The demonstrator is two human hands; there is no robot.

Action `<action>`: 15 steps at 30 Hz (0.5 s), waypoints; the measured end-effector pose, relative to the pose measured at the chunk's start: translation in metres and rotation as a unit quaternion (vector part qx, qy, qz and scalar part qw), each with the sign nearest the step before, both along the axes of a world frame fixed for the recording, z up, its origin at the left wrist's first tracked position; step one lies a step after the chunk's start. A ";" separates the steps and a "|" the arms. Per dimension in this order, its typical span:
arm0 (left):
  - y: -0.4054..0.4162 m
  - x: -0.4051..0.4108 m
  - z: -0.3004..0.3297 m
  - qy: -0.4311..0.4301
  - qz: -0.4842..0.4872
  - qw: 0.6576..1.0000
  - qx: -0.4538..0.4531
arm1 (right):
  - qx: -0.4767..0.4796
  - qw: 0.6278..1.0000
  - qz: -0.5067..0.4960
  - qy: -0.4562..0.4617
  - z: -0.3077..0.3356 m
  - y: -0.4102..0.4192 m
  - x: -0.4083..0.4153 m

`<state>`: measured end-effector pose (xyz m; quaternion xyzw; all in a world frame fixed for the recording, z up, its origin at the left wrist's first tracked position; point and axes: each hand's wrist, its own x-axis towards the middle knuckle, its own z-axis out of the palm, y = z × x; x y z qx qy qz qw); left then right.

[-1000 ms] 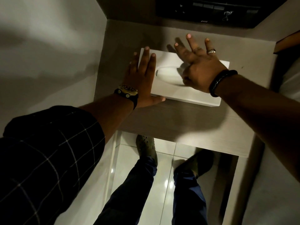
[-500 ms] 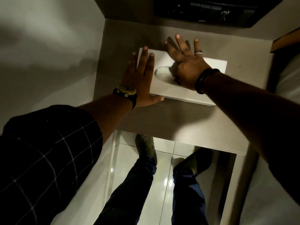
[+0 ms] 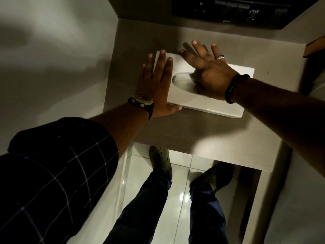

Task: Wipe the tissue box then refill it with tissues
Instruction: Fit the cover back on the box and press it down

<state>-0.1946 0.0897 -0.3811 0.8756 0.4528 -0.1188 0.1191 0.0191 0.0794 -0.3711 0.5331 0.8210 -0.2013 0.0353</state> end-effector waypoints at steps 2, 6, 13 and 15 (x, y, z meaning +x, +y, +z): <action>0.001 0.000 0.000 -0.003 -0.002 1.000 -0.004 | -0.006 0.999 -0.013 0.031 0.000 -0.001 0.001; 0.001 0.000 0.001 -0.010 -0.006 1.000 -0.005 | -0.033 0.994 -0.041 0.099 0.007 -0.005 0.005; -0.004 0.002 0.004 -0.020 0.016 1.000 -0.007 | -0.009 0.990 -0.078 0.119 0.025 -0.003 0.015; -0.006 0.004 0.005 -0.020 0.027 0.999 -0.006 | -0.013 0.992 -0.066 0.111 0.024 -0.003 0.016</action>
